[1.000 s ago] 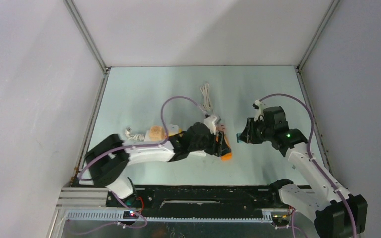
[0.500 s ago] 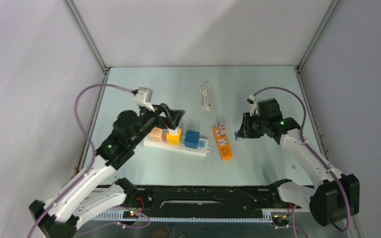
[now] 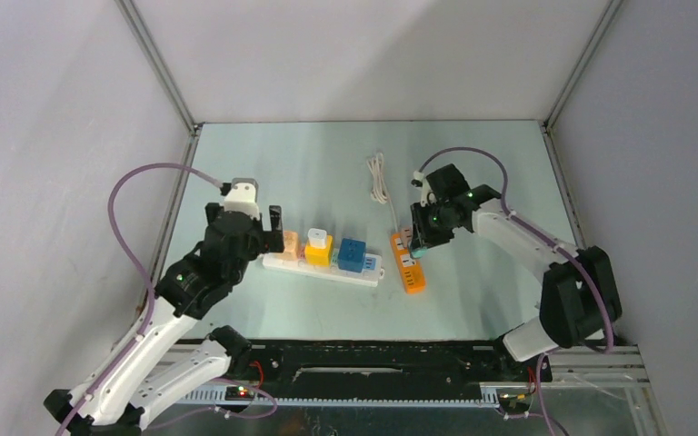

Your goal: Insert the plug

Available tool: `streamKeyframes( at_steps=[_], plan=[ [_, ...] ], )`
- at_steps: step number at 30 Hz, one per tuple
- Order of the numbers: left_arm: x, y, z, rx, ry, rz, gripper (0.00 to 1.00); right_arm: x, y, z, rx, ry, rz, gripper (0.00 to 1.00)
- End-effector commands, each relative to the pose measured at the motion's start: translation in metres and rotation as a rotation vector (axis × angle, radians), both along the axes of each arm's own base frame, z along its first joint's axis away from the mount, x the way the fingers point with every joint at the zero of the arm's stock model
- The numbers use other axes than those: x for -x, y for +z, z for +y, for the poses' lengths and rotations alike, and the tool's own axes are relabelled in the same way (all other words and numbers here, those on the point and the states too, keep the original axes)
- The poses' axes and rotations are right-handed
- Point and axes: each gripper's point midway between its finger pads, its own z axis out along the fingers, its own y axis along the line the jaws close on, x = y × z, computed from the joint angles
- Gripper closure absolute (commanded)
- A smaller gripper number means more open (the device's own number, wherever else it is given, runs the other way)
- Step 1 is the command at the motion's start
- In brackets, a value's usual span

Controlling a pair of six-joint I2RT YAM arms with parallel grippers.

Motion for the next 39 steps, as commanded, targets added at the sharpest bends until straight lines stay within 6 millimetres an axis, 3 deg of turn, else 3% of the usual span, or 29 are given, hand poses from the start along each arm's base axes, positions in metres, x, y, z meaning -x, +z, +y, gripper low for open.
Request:
streamKeyframes(
  at_steps=[1,15,30,39],
  plan=[
    [0.011,-0.033,0.031,-0.14,0.1,0.089,0.0,-0.004,-0.002,0.001,0.069,0.036,0.02,1.0],
    [0.015,-0.028,0.044,-0.143,0.167,0.068,0.0,-0.01,-0.021,0.002,0.177,0.048,0.046,1.0],
    [0.014,-0.029,0.039,-0.128,0.14,0.072,0.0,-0.004,-0.04,0.004,0.3,0.064,0.046,1.0],
    [0.014,-0.03,0.037,-0.124,0.134,0.073,0.0,0.003,-0.063,0.001,0.391,0.068,0.056,1.0]
  ],
)
